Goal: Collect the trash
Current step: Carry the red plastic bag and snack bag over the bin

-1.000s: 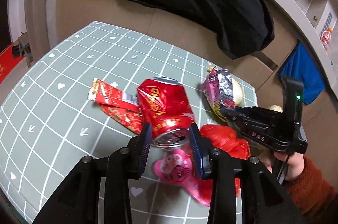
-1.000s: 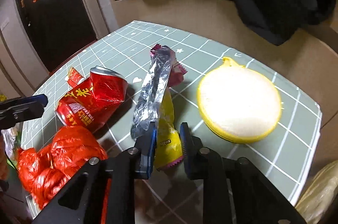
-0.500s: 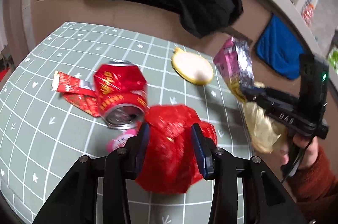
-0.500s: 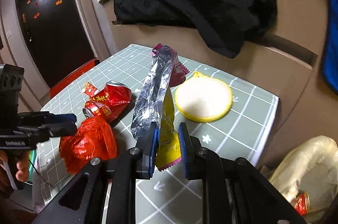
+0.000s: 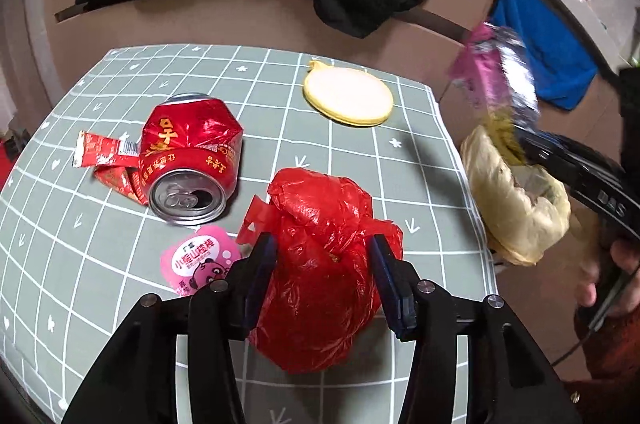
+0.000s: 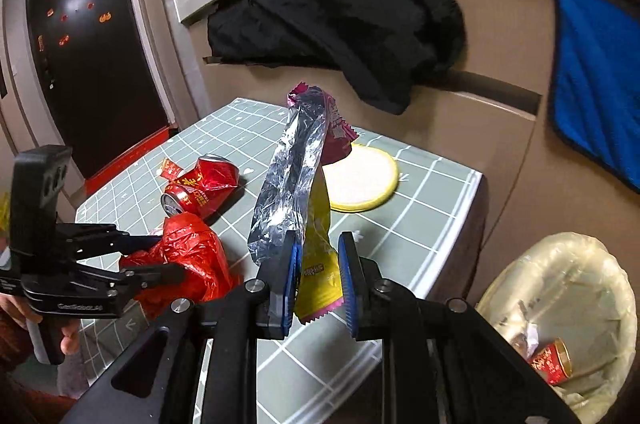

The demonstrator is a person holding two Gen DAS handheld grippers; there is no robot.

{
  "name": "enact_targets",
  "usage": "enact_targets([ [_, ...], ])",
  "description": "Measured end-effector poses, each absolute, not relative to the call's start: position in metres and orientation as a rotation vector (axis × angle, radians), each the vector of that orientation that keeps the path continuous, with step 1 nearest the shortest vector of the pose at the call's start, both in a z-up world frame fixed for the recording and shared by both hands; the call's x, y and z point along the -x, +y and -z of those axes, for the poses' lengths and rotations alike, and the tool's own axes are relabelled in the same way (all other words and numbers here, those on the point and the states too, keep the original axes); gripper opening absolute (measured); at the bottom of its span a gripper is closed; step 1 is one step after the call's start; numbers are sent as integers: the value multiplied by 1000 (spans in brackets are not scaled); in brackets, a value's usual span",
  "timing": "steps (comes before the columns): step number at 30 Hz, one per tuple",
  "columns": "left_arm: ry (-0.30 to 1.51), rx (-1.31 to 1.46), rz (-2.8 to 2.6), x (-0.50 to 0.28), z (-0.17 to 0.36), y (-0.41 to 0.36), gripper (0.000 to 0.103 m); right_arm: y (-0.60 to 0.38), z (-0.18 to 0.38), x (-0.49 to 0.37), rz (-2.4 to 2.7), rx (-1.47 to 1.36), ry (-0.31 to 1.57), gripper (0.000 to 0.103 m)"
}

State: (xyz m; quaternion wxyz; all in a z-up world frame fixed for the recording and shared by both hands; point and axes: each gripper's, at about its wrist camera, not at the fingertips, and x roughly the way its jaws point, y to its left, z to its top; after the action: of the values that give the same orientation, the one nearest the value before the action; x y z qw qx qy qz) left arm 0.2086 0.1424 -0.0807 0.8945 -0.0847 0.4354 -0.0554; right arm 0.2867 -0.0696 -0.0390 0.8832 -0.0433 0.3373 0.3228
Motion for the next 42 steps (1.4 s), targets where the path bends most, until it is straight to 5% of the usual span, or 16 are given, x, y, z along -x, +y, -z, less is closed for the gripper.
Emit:
enact_targets([
  [5, 969, 235, 81, -216, 89, 143, 59, -88, 36, -276, -664, 65, 691, 18],
  [9, 942, 301, 38, -209, 81, 144, 46, -103, 33, -262, -667, 68, 665, 18],
  [28, 588, 203, 286, -180, -53, 21, 44, -220, -28, -203, -515, 1, 436, 18],
  [42, 523, 93, 437, -213, -52, -81, 44, -299, -27, -218, -312, -73, 445, 18],
])
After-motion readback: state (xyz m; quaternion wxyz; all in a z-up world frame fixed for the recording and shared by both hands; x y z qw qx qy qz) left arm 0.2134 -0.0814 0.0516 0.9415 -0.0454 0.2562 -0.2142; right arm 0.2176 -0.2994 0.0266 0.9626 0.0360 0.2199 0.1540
